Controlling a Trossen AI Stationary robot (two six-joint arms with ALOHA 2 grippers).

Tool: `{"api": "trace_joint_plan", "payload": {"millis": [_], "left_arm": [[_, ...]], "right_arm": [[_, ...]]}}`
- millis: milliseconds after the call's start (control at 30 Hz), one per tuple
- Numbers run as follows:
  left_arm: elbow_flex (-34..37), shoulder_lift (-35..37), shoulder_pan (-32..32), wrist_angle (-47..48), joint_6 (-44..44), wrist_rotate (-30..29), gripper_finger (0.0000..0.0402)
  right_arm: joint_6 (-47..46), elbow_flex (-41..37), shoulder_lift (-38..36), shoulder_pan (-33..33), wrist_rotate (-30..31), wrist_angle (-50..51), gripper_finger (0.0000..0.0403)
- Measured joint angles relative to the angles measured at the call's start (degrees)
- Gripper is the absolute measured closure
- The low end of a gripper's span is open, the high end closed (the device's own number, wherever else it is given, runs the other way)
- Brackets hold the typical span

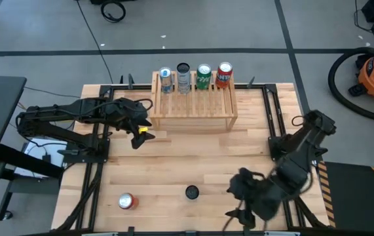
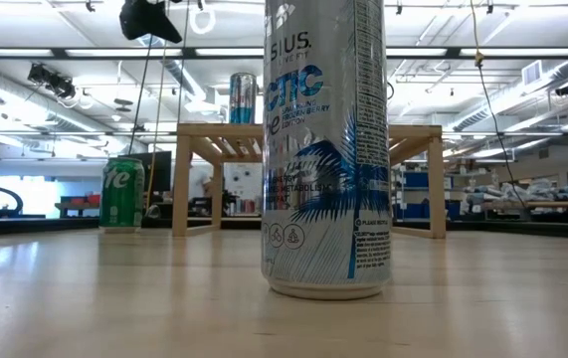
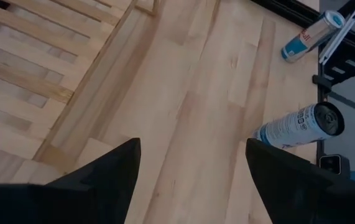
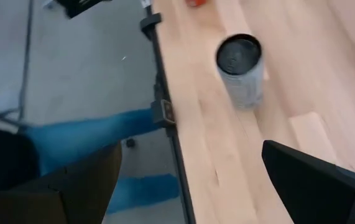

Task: Place canned beverage on shelf
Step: Put the blue soda can aligned with the other blue soda can on the shelf

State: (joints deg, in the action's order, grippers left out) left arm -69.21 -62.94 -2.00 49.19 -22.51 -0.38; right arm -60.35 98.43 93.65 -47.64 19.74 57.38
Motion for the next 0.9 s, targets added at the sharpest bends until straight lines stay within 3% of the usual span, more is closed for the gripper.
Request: {"api": "trace_joint_plan", "payload": {"millis": [200, 333, 900], "left_arm": [[0.01, 0.0, 0.0, -0.03, -2.48, 0.0, 0.0102], [0.31, -0.02, -0.01, 0.26, -2.81, -0.02, 0.0102], [0.31, -0.07, -0.02, 0.17, -0.8, -0.68, 0.0102]], "right_arm": [[-14.94, 0.01, 0.0, -7.16, 9.02, 6.98, 0.0007], [-23.29, 0.02, 0.36, -9.99, 10.73, 11.39, 0.0007], [-52.85, 0.04, 12.3, -14.3, -5.32, 23.1, 0.0007]]}}
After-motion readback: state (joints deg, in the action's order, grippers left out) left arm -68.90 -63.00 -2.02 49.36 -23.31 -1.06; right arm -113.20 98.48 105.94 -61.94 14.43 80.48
